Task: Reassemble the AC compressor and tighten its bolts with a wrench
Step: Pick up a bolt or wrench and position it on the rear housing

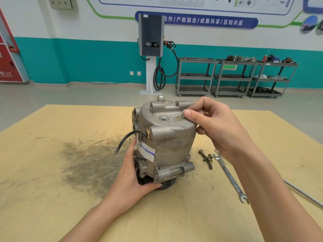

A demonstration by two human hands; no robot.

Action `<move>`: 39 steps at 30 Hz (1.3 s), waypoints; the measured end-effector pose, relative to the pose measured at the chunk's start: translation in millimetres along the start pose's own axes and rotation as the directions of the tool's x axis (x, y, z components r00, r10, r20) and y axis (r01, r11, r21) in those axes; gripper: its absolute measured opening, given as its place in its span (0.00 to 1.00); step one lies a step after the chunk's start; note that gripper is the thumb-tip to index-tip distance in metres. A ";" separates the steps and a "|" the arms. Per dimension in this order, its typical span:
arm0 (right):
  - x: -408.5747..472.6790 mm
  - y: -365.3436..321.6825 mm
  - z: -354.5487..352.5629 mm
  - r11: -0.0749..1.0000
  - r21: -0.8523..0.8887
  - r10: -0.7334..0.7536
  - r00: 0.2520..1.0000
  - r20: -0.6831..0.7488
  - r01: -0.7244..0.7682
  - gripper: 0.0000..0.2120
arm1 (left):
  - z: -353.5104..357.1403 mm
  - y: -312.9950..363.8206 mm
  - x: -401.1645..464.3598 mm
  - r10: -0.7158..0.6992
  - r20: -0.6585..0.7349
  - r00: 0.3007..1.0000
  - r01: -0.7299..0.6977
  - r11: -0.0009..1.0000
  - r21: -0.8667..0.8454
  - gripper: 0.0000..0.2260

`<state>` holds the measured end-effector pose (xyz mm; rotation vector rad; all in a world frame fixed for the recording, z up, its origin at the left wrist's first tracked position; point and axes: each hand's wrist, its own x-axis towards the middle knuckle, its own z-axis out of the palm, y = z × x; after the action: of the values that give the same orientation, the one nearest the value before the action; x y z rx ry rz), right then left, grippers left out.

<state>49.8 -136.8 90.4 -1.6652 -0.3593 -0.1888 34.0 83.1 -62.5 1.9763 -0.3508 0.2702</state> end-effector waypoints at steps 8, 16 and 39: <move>-2.2 -2.5 -3.4 0.999 -0.037 -0.016 0.998 0.053 0.018 0.06 | 0.0 -0.5 0.3 0.001 -0.004 1.000 -0.001 1.000 -0.003 0.56; -1.9 -2.9 -1.3 0.998 -0.055 -0.016 0.999 0.028 0.017 0.03 | -0.4 -1.5 0.8 -0.006 0.001 1.000 0.006 1.000 0.002 0.56; -0.2 -0.8 1.9 0.998 -0.062 -0.018 1.000 0.007 0.018 0.10 | 0.9 -3.8 0.4 0.013 -0.006 1.000 -0.013 1.000 0.021 0.55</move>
<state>49.1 -134.9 90.9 -1.7242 -0.3768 -0.2099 35.8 83.7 -65.9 1.9940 -0.3583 0.2890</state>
